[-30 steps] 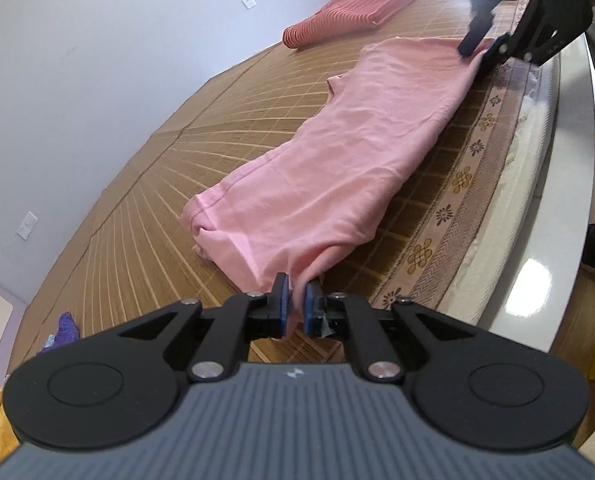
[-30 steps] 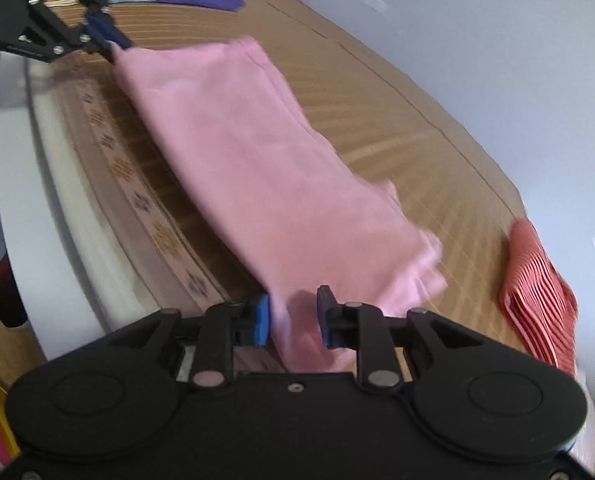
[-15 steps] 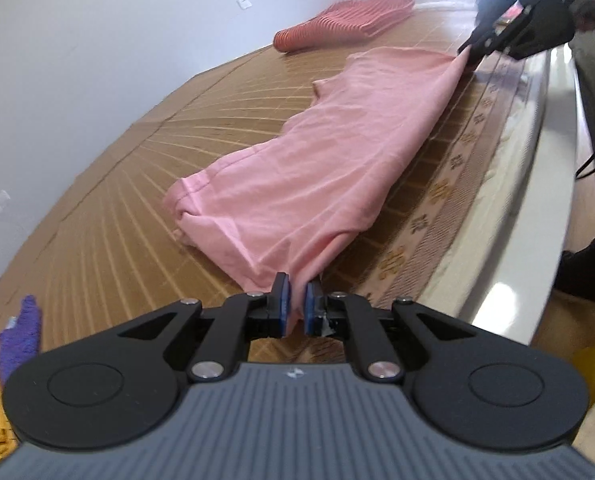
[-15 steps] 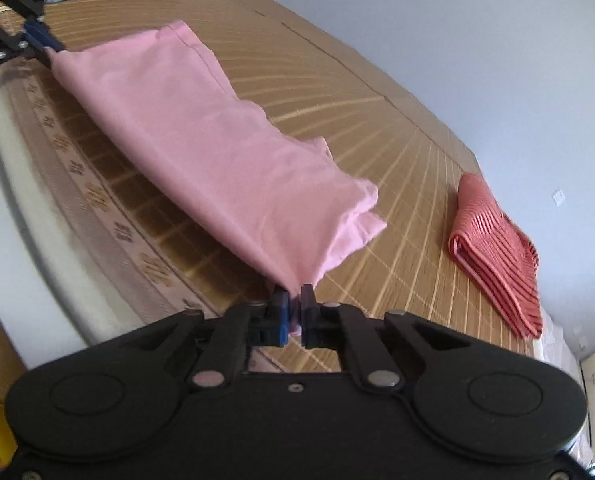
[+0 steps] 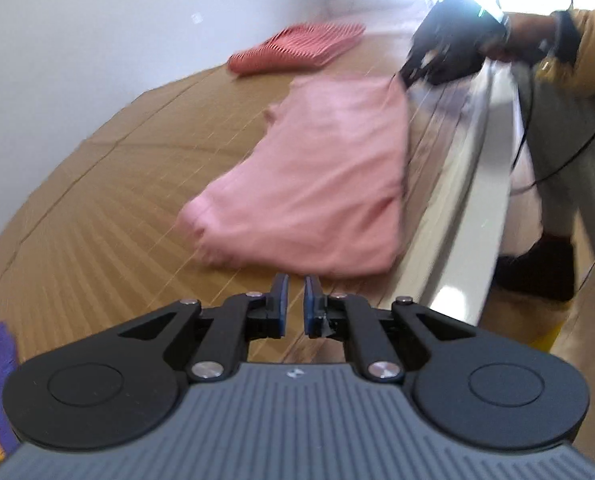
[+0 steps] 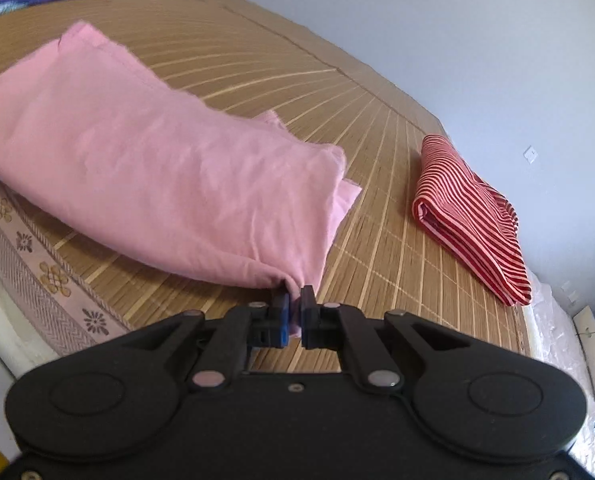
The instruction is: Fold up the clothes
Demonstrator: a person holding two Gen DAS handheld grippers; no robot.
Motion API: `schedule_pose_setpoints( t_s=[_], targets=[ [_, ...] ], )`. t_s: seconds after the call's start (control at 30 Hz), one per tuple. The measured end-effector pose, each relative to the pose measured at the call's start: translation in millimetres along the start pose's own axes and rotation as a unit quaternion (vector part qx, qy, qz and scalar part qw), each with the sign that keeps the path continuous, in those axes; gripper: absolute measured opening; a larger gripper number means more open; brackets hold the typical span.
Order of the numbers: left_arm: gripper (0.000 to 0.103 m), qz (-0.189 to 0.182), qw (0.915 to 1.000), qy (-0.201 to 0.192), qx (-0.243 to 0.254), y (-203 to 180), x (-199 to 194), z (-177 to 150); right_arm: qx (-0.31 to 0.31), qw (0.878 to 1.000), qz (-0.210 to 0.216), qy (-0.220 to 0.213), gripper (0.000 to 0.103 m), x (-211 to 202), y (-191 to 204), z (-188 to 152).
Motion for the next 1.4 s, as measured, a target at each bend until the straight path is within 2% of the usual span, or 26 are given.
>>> schedule_pose_setpoints(
  t_s=[0.07,0.23,0.37,0.47,0.63,0.7,0.77,0.93,1.13,1.3,1.4],
  targets=[
    [0.012,-0.031,0.9995,-0.006,0.009,-8,8,7,-0.007,1.000,-0.003,0.001,0.007,-1,3,1],
    [0.012,-0.069,0.9946,0.032,0.070,-35,32,14,0.002,1.000,0.003,0.005,0.009,0,2,-1],
    [0.014,-0.061,0.9933,0.047,0.086,-39,32,10,-0.003,1.000,0.001,0.003,0.011,-3,4,-2],
    [0.025,-0.041,0.9924,0.064,0.098,-38,34,7,-0.003,1.000,0.001,0.001,0.011,-1,4,-3],
    [0.025,-0.024,0.9908,0.073,0.112,-38,41,6,-0.003,1.000,0.000,-0.001,0.012,0,3,-3],
    [0.019,0.003,0.9901,0.077,0.117,-39,46,6,-0.002,1.000,0.000,-0.001,0.012,0,2,-4],
    [0.008,0.007,0.9912,0.070,0.112,-41,46,6,-0.001,1.000,0.000,-0.001,0.012,1,2,-4],
    [0.006,0.017,0.9886,0.068,0.133,-49,37,6,0.006,1.000,0.002,0.001,0.012,1,1,-5],
    [0.005,0.058,0.9920,0.062,0.094,-26,21,2,0.017,1.000,0.004,0.002,0.012,1,-1,-5],
    [0.005,0.041,0.9945,0.061,0.075,-24,19,-4,0.019,1.000,0.004,0.005,0.012,0,-1,-6],
    [0.007,0.024,0.9929,0.059,0.101,-36,21,-6,0.020,1.000,0.003,0.006,0.013,0,0,-5]
  ],
)
Point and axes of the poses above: each gripper's, at about its wrist camera, not at the fingertips, and x roughly the way its jaws point, y to its left, z to its top, the point moved 3 cm from there along x, roughly the way its jaws point, and after that the axes turned 14 degrees about -z, right-handed, at the moved point
